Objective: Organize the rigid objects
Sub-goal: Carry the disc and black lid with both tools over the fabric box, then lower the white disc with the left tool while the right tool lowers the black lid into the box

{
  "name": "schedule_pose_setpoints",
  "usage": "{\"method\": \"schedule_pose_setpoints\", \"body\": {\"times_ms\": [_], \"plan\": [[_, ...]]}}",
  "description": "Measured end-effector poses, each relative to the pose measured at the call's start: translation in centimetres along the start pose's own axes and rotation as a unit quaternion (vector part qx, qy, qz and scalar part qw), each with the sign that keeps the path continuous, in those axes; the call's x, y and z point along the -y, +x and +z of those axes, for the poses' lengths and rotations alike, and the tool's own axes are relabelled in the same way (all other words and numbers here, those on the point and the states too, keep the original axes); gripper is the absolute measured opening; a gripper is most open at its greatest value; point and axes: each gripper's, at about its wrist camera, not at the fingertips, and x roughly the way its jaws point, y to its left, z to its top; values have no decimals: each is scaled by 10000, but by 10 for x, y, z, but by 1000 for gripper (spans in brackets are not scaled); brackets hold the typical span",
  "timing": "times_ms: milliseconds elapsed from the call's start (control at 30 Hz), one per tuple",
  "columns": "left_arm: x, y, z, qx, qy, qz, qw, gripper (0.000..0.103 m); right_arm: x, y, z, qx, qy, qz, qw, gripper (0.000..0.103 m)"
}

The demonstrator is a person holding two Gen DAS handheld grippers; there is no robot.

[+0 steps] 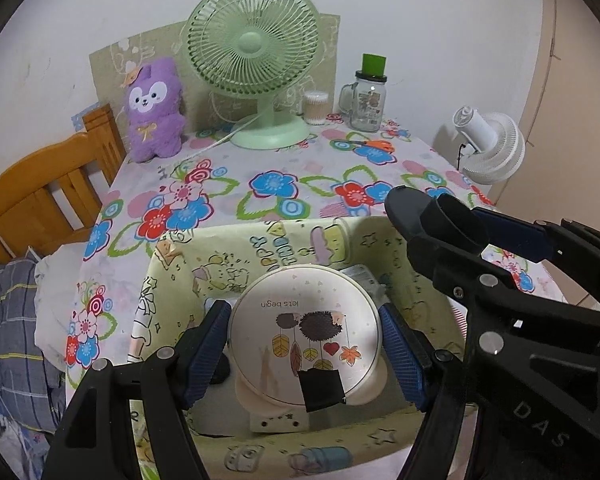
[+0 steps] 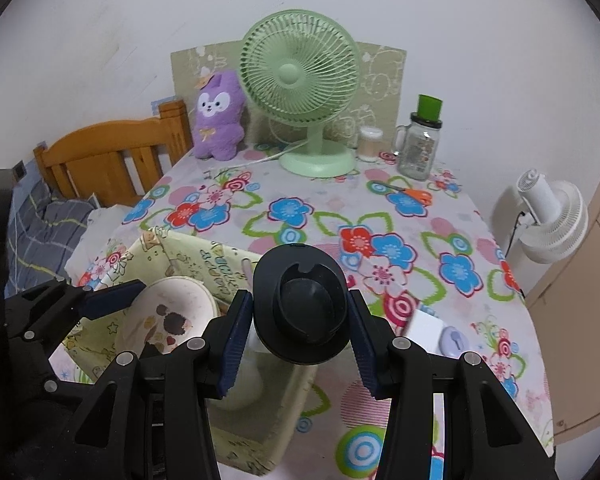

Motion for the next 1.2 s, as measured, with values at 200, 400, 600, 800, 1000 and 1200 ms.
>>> {"method": "schedule_pose_setpoints", "body": {"times_ms": [200, 400, 600, 800, 1000, 1200], "plan": [[-12, 14, -2, -175, 12, 27, 9998, 76, -11, 16, 4, -135, -59, 86, 9999, 50], [-23, 27, -7, -365, -38, 26, 9993, 77, -20, 32, 6, -285, -142, 121, 9994, 50], [-24, 30, -10, -402, 47, 65, 9992, 77, -28, 46, 5, -410, -210, 152, 9988, 50], [-20, 33, -10, -426, 213, 183, 9987, 78, -32, 56, 8, -473, -197, 214, 9985, 50], [-26, 31, -8, -360, 36, 91, 9993, 95, -34, 64, 9, -538, -200, 361, 9977, 50], [-24, 31, -8, -372, 9, 102, 9993, 97, -37, 59, 10, -387, -284, 416, 9980, 54]]}}
